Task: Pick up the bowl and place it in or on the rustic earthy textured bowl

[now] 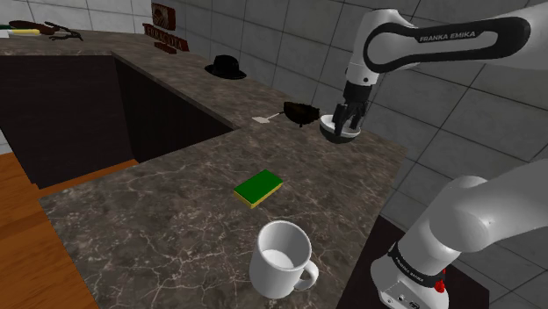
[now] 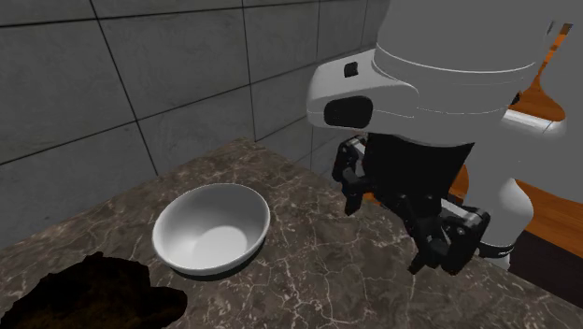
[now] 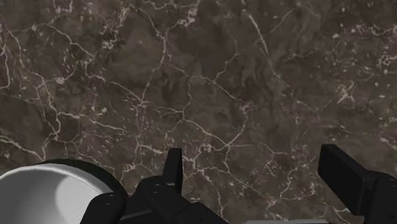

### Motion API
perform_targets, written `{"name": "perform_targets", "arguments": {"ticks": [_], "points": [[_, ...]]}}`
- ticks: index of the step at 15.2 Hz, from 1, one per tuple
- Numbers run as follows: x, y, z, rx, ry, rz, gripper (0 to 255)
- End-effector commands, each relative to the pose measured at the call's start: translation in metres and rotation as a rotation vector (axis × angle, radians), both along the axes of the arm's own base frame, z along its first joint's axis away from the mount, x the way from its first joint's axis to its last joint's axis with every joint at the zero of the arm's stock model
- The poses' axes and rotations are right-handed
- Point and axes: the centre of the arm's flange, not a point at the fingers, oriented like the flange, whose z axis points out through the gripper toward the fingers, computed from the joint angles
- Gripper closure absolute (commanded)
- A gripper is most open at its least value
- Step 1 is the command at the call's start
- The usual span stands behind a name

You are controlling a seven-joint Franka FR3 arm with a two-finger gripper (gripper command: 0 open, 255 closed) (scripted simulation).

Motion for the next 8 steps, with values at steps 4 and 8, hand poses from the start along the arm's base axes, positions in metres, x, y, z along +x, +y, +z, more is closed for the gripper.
{"name": "perform_targets", "arguments": {"ticks": [4,8], "points": [[0.038,-0.038,-0.029,-0.062,-0.007,0.028,0],[0.070,-0.067,-0.047,-0.111,-0.013,0.049,0]]}}
